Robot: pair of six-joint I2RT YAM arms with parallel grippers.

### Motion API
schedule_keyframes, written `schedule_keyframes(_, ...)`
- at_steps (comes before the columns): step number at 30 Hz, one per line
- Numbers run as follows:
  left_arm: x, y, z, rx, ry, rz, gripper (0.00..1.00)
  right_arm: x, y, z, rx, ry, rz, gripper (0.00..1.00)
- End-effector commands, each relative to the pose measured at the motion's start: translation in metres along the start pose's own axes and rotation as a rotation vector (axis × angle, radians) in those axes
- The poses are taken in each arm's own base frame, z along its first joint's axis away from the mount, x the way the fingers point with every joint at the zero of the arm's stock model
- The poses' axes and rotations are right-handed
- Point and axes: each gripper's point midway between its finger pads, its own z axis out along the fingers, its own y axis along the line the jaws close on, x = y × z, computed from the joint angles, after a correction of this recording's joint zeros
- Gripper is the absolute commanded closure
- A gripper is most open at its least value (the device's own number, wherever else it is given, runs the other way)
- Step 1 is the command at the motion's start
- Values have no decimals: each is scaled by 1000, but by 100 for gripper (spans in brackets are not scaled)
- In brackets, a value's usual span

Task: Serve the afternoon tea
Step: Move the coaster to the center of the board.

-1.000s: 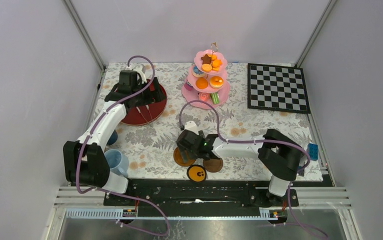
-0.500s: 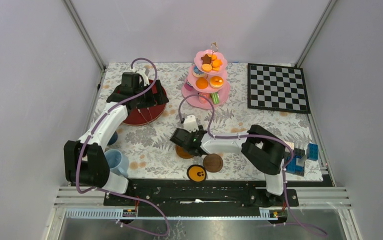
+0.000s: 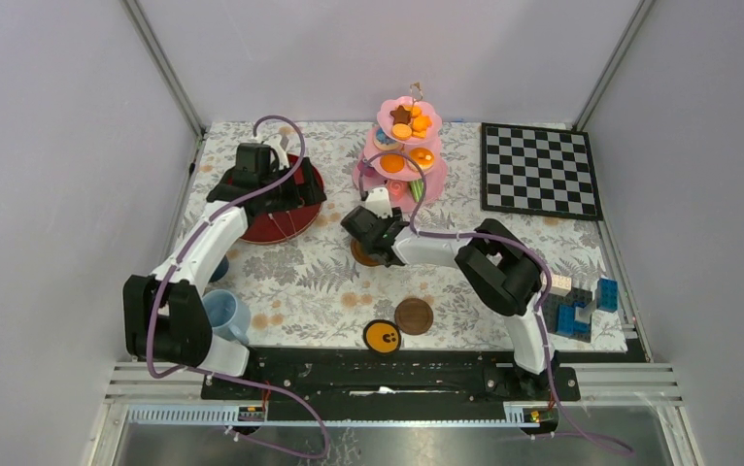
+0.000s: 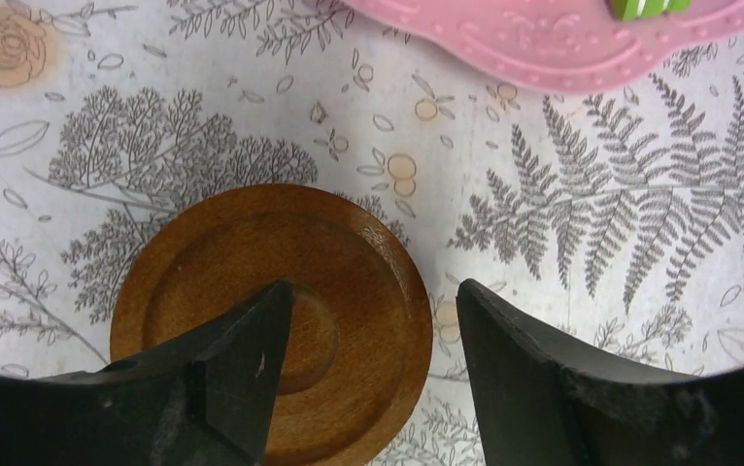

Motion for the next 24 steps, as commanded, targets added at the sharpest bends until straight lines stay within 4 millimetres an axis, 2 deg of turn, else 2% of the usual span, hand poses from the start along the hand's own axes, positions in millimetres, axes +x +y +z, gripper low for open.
schedule_keyframes(1, -22, -9, -16, 13, -103, 31, 1, -30, -10, 21, 25, -64, 11, 29)
schedule_keyframes(2, -25, -11, -20, 18, -115, 34, 1, -33, -11, 24, 18, -65, 17, 28)
schedule_keyframes(3, -24, 13, -25, -115, -124, 32, 1, -39, -8, 26, -9, -83, 20, 27)
schedule_keyframes(5, -23, 26, -39, -195, -151, 27, 1, -47, 4, 24, -89, -112, -10, 22)
schedule_keyframes(8, -16, 50, -69, -332, -183, -53, 1, -61, 16, 7, -192, -140, -7, 6)
schedule_keyframes(10, 0, 74, -90, -453, -166, -158, 1, -76, 19, -14, -253, -156, 17, 1)
schedule_keyframes(14, 50, 109, -130, -644, -81, -365, 1, -96, 18, -62, -389, -182, 63, 0)
schedule_keyframes(17, 92, 123, -149, -746, -30, -512, 1, -88, 11, -85, -453, -163, 74, 0)
schedule_keyframes(19, 110, 136, -155, -784, -45, -605, 1, -77, 5, -95, -481, -147, 74, 0)
schedule_keyframes(21, 116, 141, -157, -780, -71, -671, 1, -65, -1, -104, -506, -134, 77, 0)
schedule_keyframes(24, 122, 147, -158, -816, -84, -716, 7, -51, -6, -116, -553, -126, 92, 0)
